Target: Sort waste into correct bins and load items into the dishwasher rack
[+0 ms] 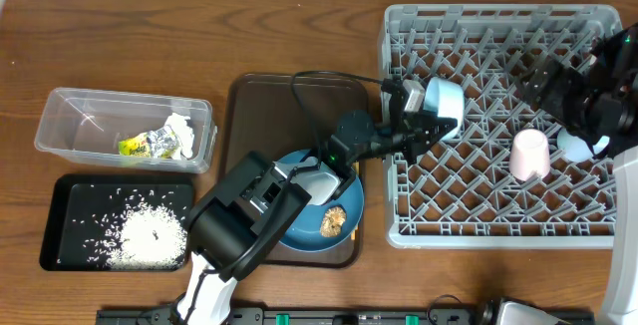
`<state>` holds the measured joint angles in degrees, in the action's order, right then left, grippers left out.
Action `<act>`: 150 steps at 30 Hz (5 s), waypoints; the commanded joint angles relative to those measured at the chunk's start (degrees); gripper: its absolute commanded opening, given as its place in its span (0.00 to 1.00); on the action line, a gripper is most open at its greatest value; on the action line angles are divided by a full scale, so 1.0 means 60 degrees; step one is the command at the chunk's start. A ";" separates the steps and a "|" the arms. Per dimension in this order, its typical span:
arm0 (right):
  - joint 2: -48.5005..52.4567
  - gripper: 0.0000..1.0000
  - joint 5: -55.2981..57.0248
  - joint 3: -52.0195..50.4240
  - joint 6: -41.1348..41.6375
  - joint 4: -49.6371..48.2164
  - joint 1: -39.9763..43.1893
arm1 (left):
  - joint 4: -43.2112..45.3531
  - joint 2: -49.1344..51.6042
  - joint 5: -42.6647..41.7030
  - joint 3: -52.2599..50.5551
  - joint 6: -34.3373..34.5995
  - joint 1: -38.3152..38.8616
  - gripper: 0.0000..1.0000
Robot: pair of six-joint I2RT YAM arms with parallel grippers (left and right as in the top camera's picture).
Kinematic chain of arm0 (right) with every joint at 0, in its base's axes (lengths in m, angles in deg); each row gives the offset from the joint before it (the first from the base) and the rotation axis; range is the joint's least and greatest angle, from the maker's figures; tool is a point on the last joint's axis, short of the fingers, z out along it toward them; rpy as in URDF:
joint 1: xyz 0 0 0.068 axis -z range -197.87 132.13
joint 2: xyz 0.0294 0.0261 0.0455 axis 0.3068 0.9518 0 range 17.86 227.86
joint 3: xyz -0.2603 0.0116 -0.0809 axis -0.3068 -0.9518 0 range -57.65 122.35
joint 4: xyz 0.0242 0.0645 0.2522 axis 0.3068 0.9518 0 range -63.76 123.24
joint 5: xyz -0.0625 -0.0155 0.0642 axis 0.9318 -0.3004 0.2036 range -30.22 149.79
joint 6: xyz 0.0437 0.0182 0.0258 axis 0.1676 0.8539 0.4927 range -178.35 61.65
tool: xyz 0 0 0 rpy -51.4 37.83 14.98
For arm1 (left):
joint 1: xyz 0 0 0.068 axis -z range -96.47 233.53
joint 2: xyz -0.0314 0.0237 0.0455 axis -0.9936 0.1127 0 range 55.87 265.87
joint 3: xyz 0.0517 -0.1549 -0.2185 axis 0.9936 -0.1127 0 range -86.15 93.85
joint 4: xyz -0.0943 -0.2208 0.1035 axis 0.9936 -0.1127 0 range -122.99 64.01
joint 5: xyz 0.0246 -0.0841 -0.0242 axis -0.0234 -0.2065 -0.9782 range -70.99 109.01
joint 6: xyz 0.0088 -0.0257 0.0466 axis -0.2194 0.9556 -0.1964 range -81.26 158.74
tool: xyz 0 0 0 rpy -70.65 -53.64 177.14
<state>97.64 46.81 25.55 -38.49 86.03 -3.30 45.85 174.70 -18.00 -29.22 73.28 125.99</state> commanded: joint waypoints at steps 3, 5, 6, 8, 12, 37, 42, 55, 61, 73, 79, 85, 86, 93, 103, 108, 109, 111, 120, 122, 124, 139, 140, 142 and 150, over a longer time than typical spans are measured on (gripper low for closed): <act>0.0007 0.92 0.0178 0.0095 -0.0299 0.0124 0.0069 | 0.0036 0.0127 -0.0018 0.0178 0.0474 -0.0423 0.49; 0.0007 0.92 0.0200 0.0095 -0.0321 0.0146 0.0073 | 0.0036 0.0124 -0.0331 0.0178 0.0703 -0.0681 0.52; 0.0007 0.92 0.0200 0.0095 -0.0321 0.0146 0.0073 | 0.0036 0.0124 -0.0528 0.0178 0.0725 -0.0812 0.52; 0.0007 0.92 0.0200 0.0095 -0.0321 0.0142 0.0073 | 0.0033 0.0106 -0.1020 0.0178 0.0729 -0.1133 0.52; 0.0007 0.92 0.0197 0.0095 -0.0317 0.0142 0.0073 | 0.0029 0.0066 -0.1756 0.0178 0.1020 -0.1778 0.52; 0.0007 0.93 0.0197 0.0095 -0.0317 0.0208 0.0069 | -0.9340 -0.3548 -0.1100 0.0178 -0.2951 -0.4375 0.51; 0.0007 0.93 0.0193 0.0095 -0.0317 0.0178 0.0069 | -1.3537 -0.5377 0.0860 0.0178 -0.4211 -0.4350 0.67; 0.0007 0.93 0.0109 0.0095 -0.0313 0.0131 0.0062 | -1.9518 -0.6273 0.3300 -0.0080 -0.4441 -0.4313 0.56; 0.0007 0.94 0.0084 0.0095 -0.0317 0.0124 0.0058 | -2.0145 -0.6266 0.4105 -0.0390 -0.4007 -0.4313 0.56; 0.0007 0.94 0.0084 0.0095 -0.0313 0.0069 0.0058 | -1.9748 -0.6251 0.3960 -0.0390 -0.5257 -0.0412 0.55; 0.0007 0.94 0.0084 0.0095 -0.0313 0.0073 0.0058 | -1.9649 -0.6000 0.4648 -0.0390 -0.5329 0.1268 0.63; 0.0007 0.94 0.0084 0.0095 -0.0317 0.0117 0.0058 | -1.9668 -0.4896 0.4615 -0.0390 -0.5617 0.1541 0.62; 0.0007 0.94 0.0087 0.0095 -0.0317 0.0124 0.0058 | -1.9668 -0.4666 0.4594 -0.0390 -0.5657 0.1545 0.62; 0.0007 0.94 0.0091 0.0095 -0.0317 0.0149 0.0062 | -1.9547 -0.3646 0.4575 -0.0390 -0.5796 0.1545 0.50; 0.0007 0.94 0.0095 0.0095 -0.0317 0.0146 0.0062 | -1.9781 -0.4065 0.5548 0.0106 -0.4787 0.1362 0.07; 0.0007 0.94 0.0091 0.0095 -0.0317 0.0146 0.0062 | -1.9853 -0.5031 0.5570 0.0579 -0.4237 0.0980 0.06; 0.0007 0.94 0.0091 0.0095 -0.0317 0.0149 0.0062 | -1.9813 -0.5235 0.5570 0.0652 -0.4091 0.0911 0.06; 0.0007 0.94 0.0091 0.0095 -0.0317 0.0149 0.0062 | -1.9664 -0.5701 0.5566 0.0794 -0.3767 0.0801 0.06; 0.0007 0.94 0.0087 0.0095 -0.0317 0.0146 0.0062 | -1.9026 -0.7941 0.6127 0.0951 -0.2790 0.0244 0.06; 0.0007 0.94 0.0091 0.0095 -0.0317 0.0142 0.0062 | -1.9132 -0.8225 0.6451 0.0951 -0.2732 0.0164 0.06; 0.0007 0.94 0.0087 0.0095 -0.0313 0.0142 0.0062 | -1.9249 -0.8539 0.6910 0.0951 -0.2419 0.0120 0.06; 0.0007 0.95 0.0087 0.0095 -0.0313 0.0109 0.0062 | -2.0597 -1.1475 0.9537 0.0940 -0.0200 -0.2120 0.06; 0.0007 0.94 0.0087 0.0095 -0.0317 0.0109 0.0062 | -2.0648 -1.1653 0.9533 0.0925 -0.0200 -0.2477 0.06; 0.0007 0.94 0.0087 0.0095 -0.0313 0.0109 0.0062 | -2.0713 -1.2047 0.9442 0.0863 -0.0200 -0.3351 0.06; 0.0007 0.94 0.0087 0.0095 -0.0317 0.0117 0.0062 | -2.0487 -1.2706 0.7246 0.0572 -0.1483 -0.6670 0.06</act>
<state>97.64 47.62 25.55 -39.54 86.69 -3.30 -78.19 98.68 31.66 -24.98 69.31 90.73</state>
